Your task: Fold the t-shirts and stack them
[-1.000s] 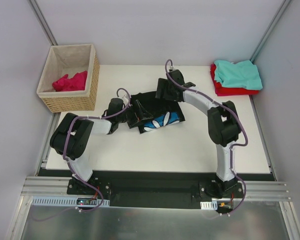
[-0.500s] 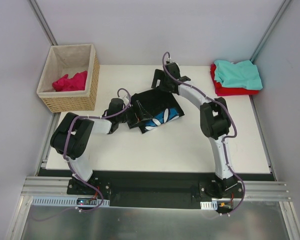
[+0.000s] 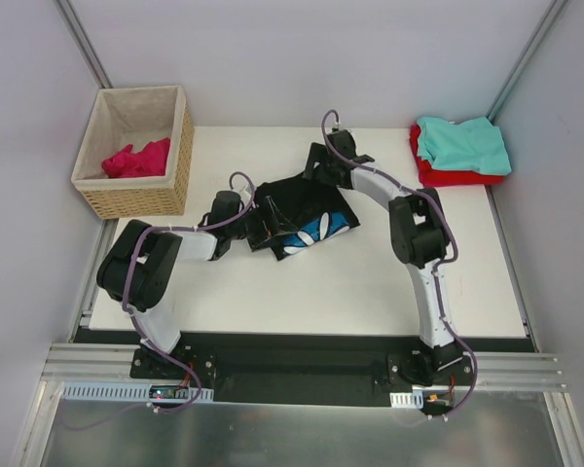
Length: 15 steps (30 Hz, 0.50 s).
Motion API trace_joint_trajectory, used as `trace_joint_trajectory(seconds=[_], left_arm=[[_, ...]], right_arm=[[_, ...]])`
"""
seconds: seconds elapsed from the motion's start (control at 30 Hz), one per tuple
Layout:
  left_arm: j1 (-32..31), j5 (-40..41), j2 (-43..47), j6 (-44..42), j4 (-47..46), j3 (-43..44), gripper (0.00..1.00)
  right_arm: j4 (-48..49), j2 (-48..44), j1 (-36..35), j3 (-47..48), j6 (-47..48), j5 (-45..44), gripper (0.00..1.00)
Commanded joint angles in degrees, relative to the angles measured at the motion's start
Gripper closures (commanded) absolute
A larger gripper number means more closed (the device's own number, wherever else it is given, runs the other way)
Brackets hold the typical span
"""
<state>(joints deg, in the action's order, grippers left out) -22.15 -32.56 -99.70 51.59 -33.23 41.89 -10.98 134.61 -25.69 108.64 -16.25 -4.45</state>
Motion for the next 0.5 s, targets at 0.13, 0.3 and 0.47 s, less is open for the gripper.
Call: trace_joint_trajectory(seconds=[0.13, 0.3, 0.47], left_arm=[[-0.3, -0.7, 9.5, -3.0, 6.6, 4.9, 0.01], [-0.3, 0.6, 16.7, -3.3, 10.6, 5.8, 0.01], [-0.1, 4.1, 17.9, -7.1, 16.8, 10.0, 0.01]], right_arm=[[-2.7, -25.7, -2.5, -11.4, 7.4, -6.2, 0.00], [-7.9, -39.1, -5.4, -17.8, 6.5, -7.0, 0.00], [-7.6, -44.5, -8.6, -28.7, 3.2, -7.9, 0.00]])
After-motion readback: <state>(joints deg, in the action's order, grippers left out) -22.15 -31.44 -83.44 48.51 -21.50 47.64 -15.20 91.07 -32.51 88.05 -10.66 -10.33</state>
